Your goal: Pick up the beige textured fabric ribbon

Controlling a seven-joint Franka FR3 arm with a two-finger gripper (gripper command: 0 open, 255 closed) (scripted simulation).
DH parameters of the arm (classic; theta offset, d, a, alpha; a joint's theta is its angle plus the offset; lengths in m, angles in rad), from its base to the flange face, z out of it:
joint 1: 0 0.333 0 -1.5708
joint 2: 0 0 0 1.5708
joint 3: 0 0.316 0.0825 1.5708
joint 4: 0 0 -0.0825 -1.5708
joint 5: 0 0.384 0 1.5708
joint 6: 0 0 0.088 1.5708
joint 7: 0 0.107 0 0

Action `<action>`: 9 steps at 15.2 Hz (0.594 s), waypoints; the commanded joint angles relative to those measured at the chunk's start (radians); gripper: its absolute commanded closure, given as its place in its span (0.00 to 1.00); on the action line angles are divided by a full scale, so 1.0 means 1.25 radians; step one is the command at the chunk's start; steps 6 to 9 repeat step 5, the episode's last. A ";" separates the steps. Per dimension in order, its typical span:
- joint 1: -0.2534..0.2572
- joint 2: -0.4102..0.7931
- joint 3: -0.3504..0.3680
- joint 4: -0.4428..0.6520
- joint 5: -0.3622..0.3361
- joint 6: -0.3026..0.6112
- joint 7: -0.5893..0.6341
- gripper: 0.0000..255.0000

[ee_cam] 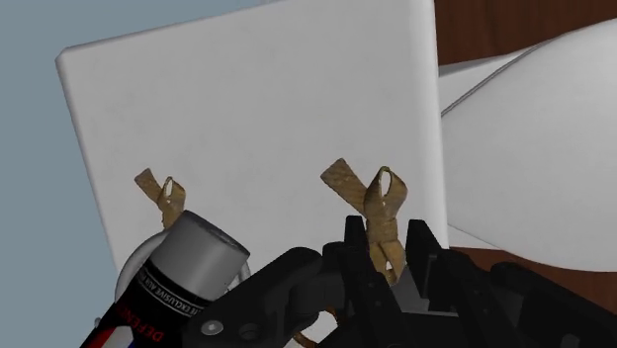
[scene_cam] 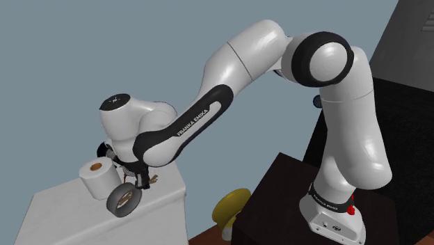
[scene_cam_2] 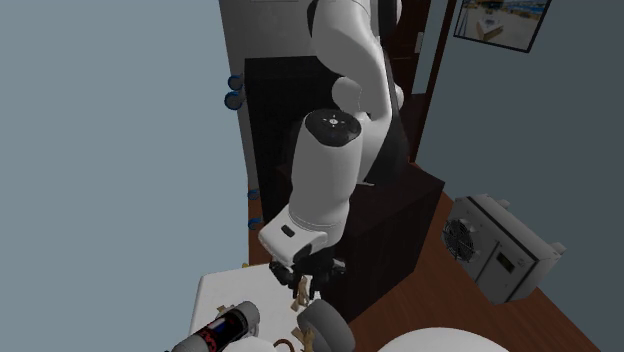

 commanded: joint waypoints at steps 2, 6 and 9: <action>-0.002 -0.015 0.005 0.013 0.010 -0.027 -0.008 1.00; -0.003 -0.021 0.007 0.017 0.014 -0.036 -0.012 1.00; -0.003 -0.021 0.007 0.017 0.014 -0.036 -0.012 1.00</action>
